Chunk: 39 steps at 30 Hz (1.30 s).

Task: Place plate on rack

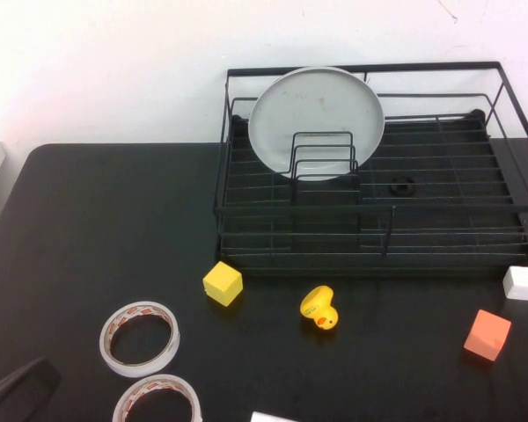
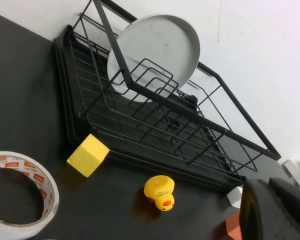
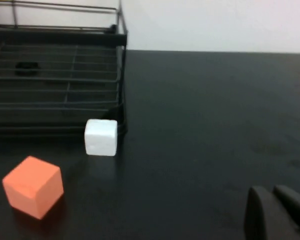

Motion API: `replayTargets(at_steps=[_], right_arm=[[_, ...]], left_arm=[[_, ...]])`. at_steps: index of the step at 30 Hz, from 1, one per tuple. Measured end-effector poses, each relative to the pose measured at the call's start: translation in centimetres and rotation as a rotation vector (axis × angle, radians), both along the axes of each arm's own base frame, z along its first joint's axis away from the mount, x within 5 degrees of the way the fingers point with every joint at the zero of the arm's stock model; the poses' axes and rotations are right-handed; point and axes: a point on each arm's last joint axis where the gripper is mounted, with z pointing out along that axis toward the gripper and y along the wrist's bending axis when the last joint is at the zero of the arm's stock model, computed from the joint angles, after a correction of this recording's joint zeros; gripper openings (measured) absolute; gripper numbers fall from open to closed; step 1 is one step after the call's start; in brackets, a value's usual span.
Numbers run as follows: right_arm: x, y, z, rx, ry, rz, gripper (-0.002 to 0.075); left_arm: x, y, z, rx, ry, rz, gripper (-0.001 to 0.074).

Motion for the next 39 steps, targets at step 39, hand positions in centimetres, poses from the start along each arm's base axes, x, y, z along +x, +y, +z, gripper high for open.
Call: replayTargets(at_steps=[39], right_arm=[[-0.26,-0.33,-0.38,0.106,0.050,-0.034,0.0012]], left_arm=[[0.01,0.02,0.00,0.005,-0.002,0.003,-0.0001]])
